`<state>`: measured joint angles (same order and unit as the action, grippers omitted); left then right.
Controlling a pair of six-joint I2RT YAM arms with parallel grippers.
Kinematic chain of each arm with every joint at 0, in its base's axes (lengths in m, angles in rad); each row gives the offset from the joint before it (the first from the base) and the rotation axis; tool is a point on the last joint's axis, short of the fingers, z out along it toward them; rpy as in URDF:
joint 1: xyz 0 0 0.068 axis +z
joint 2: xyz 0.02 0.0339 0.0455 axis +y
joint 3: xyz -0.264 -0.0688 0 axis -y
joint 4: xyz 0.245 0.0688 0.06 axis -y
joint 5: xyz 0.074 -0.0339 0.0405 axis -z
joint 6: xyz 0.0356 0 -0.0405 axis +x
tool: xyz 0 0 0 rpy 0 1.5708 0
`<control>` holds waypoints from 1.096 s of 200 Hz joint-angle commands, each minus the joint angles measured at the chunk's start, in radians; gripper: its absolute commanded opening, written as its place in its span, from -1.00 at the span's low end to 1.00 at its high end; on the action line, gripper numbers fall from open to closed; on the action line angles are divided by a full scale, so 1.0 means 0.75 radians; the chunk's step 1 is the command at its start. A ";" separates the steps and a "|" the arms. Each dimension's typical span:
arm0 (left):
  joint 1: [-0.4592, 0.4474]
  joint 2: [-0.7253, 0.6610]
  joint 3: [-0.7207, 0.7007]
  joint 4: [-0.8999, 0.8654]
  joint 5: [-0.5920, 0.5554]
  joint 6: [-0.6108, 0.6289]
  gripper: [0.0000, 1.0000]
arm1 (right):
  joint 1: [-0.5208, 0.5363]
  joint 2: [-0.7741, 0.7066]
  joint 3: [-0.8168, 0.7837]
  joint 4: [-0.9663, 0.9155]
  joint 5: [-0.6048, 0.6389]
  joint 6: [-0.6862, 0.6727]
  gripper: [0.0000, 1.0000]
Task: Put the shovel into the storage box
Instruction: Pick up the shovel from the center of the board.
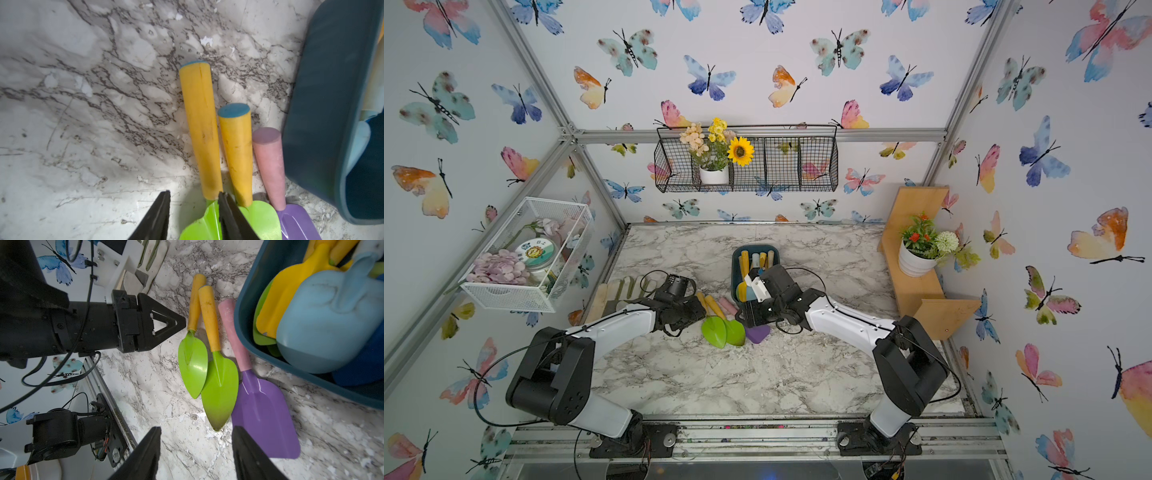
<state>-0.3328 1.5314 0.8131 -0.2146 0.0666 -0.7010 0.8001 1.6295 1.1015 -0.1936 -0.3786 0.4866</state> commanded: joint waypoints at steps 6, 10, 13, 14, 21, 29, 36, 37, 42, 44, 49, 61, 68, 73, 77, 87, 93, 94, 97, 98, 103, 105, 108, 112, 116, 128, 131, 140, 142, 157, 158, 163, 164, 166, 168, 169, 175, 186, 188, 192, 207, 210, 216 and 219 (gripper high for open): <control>0.008 0.046 0.044 0.022 0.039 0.002 -0.11 | 0.009 -0.007 -0.020 0.008 0.015 0.009 0.18; 0.010 0.051 0.045 0.024 0.041 0.003 -0.11 | 0.009 -0.007 -0.021 0.006 0.017 0.008 0.18; 0.009 0.054 0.047 0.024 0.042 0.002 -0.11 | 0.009 -0.007 -0.022 0.005 0.019 0.008 0.18; 0.008 0.055 0.047 0.025 0.043 0.002 -0.11 | 0.009 -0.007 -0.024 0.005 0.020 0.008 0.18; 0.008 0.064 0.051 0.026 0.045 0.003 -0.12 | 0.009 -0.007 -0.024 0.005 0.022 0.010 0.18; 0.008 0.072 0.056 0.028 0.045 0.003 -0.12 | 0.009 -0.007 -0.027 0.005 0.022 0.009 0.18; 0.008 0.079 0.058 0.030 0.046 0.004 -0.13 | 0.009 -0.007 -0.026 0.004 0.023 0.008 0.18; 0.007 0.080 0.059 0.030 0.045 0.003 -0.13 | 0.009 -0.007 -0.027 0.004 0.024 0.008 0.18; 0.006 0.085 0.058 0.030 0.046 0.005 -0.13 | 0.009 -0.009 -0.027 0.003 0.024 0.009 0.18; 0.006 0.088 0.060 0.032 0.045 0.005 -0.13 | 0.009 -0.009 -0.027 0.003 0.024 0.009 0.18; 0.006 0.092 0.061 0.032 0.046 0.005 -0.13 | 0.009 -0.009 -0.027 0.002 0.027 0.009 0.18; 0.006 0.104 0.059 0.034 0.046 0.002 -0.14 | 0.009 -0.011 -0.026 0.001 0.032 0.009 0.18; 0.004 0.112 0.058 0.038 0.048 0.001 -0.15 | 0.009 -0.011 -0.029 0.000 0.036 0.008 0.18; 0.003 0.117 0.059 0.041 0.049 0.000 -0.16 | 0.009 -0.011 -0.029 -0.002 0.039 0.010 0.18; 0.001 0.122 0.059 0.041 0.051 -0.001 -0.17 | 0.009 -0.009 -0.029 -0.002 0.041 0.009 0.18; -0.006 0.128 0.056 0.043 0.048 -0.001 -0.18 | 0.009 -0.009 -0.029 -0.005 0.046 0.009 0.18; -0.010 0.130 0.055 0.045 0.045 -0.002 -0.19 | 0.009 -0.007 -0.030 -0.007 0.048 0.008 0.18; -0.010 0.130 0.055 0.045 0.045 -0.003 -0.20 | 0.009 -0.007 -0.030 -0.007 0.048 0.009 0.18; -0.010 0.132 0.055 0.045 0.044 -0.004 -0.20 | 0.009 -0.007 -0.031 -0.008 0.049 0.009 0.18; -0.010 0.132 0.055 0.045 0.043 -0.004 -0.20 | 0.009 -0.007 -0.030 -0.008 0.049 0.009 0.18; -0.012 0.134 0.051 0.047 0.044 -0.004 -0.21 | 0.009 -0.007 -0.031 -0.008 0.049 0.010 0.18; -0.012 0.134 0.050 0.048 0.044 -0.004 -0.22 | 0.009 -0.007 -0.031 -0.008 0.048 0.010 0.18; -0.012 0.136 0.049 0.048 0.043 -0.004 -0.23 | 0.009 -0.008 -0.031 -0.007 0.049 0.012 0.18; -0.012 0.137 0.048 0.051 0.042 -0.004 -0.23 | 0.009 -0.009 -0.032 -0.008 0.049 0.010 0.18; -0.012 0.138 0.046 0.053 0.042 -0.004 -0.24 | 0.009 -0.009 -0.033 -0.008 0.051 0.010 0.18; -0.012 0.144 0.045 0.053 0.038 0.002 -0.27 | 0.009 -0.013 -0.034 -0.007 0.053 0.009 0.18; -0.012 0.146 0.043 0.053 0.036 0.002 -0.27 | 0.009 -0.013 -0.035 -0.009 0.053 0.009 0.18; -0.012 0.148 0.040 0.053 0.034 0.002 -0.29 | 0.009 -0.015 -0.035 -0.011 0.057 0.009 0.18; -0.012 0.150 0.040 0.054 0.035 0.000 -0.30 | 0.009 -0.015 -0.035 -0.012 0.057 0.008 0.18; -0.012 0.153 0.035 0.057 0.034 0.001 -0.35 | 0.009 -0.017 -0.035 -0.014 0.061 0.009 0.18; -0.012 0.153 0.034 0.057 0.034 0.000 -0.35 | 0.009 -0.017 -0.034 -0.014 0.061 0.008 0.18; -0.012 0.153 0.033 0.059 0.031 0.000 -0.36 | 0.009 -0.019 -0.035 -0.014 0.061 0.009 0.18; -0.012 0.153 0.032 0.058 0.031 0.001 -0.36 | 0.009 -0.019 -0.035 -0.014 0.061 0.009 0.18; -0.012 0.153 0.030 0.059 0.031 0.001 -0.37 | 0.009 -0.019 -0.035 -0.014 0.062 0.008 0.18; -0.012 0.152 0.029 0.060 0.031 0.002 -0.38 | 0.009 -0.020 -0.034 -0.014 0.063 0.009 0.18; -0.012 0.153 0.028 0.061 0.030 0.001 -0.38 | 0.009 -0.020 -0.035 -0.014 0.062 0.009 0.18; -0.012 0.155 0.027 0.061 0.027 0.001 -0.41 | 0.009 -0.021 -0.037 -0.014 0.063 0.010 0.18; -0.012 0.159 0.024 0.060 0.024 0.004 -0.44 | 0.009 -0.023 -0.037 -0.015 0.067 0.008 0.18; -0.012 0.159 0.024 0.059 0.024 0.004 -0.45 | 0.009 -0.023 -0.037 -0.017 0.066 0.009 0.18; -0.012 0.159 0.022 0.058 0.022 0.008 -0.47 | 0.009 -0.025 -0.037 -0.018 0.069 0.009 0.18; -0.012 0.152 0.020 0.048 0.011 0.013 -0.53 | 0.009 -0.028 -0.037 -0.022 0.071 0.009 0.18; -0.012 0.149 0.020 0.046 0.010 0.016 -0.54 | 0.009 -0.029 -0.037 -0.022 0.071 0.006 0.18; -0.012 0.141 0.020 0.041 0.006 0.018 -0.56 | 0.009 -0.031 -0.038 -0.023 0.073 0.007 0.18; -0.012 0.138 0.020 0.038 0.005 0.020 -0.58 | 0.009 -0.033 -0.039 -0.026 0.075 0.006 0.18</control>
<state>-0.3378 1.6356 0.8413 -0.1616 0.0673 -0.7025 0.8001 1.6291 1.0889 -0.1978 -0.3531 0.4889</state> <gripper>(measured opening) 0.240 0.591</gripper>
